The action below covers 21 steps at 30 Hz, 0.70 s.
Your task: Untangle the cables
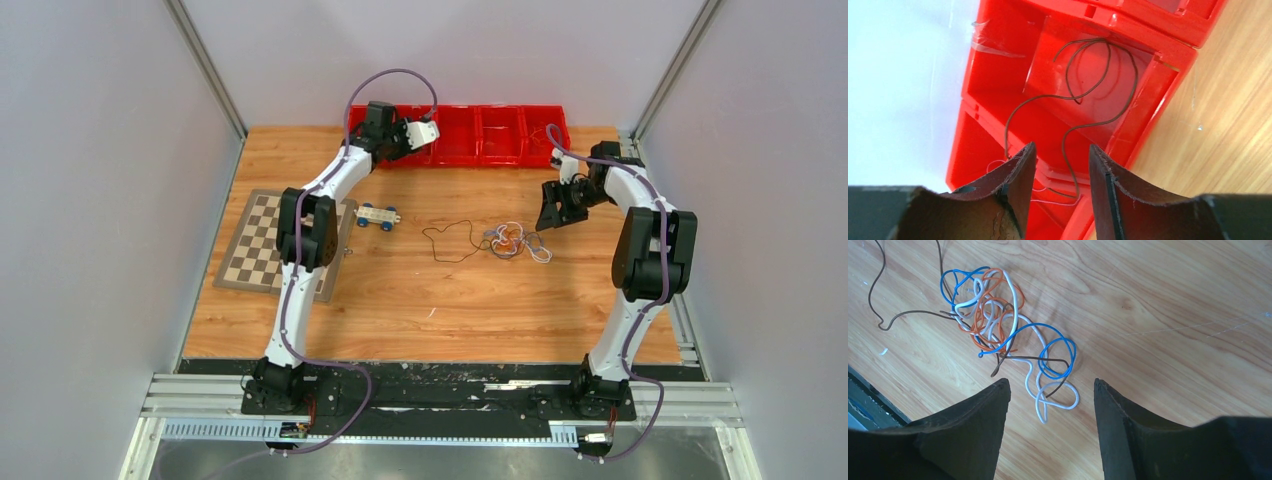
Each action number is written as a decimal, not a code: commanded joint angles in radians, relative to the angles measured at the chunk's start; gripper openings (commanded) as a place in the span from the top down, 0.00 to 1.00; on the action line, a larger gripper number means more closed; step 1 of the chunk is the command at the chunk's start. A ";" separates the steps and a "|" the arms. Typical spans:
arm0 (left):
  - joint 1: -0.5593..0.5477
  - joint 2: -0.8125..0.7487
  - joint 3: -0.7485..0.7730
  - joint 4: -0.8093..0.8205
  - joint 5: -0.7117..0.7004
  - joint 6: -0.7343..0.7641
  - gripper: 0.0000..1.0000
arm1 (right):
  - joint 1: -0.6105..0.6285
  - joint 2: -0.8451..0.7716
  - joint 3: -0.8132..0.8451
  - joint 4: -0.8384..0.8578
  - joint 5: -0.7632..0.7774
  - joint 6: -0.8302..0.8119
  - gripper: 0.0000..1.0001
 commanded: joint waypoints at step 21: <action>-0.015 0.138 0.133 0.046 -0.104 0.150 0.76 | -0.008 -0.005 -0.003 0.035 -0.026 0.012 0.39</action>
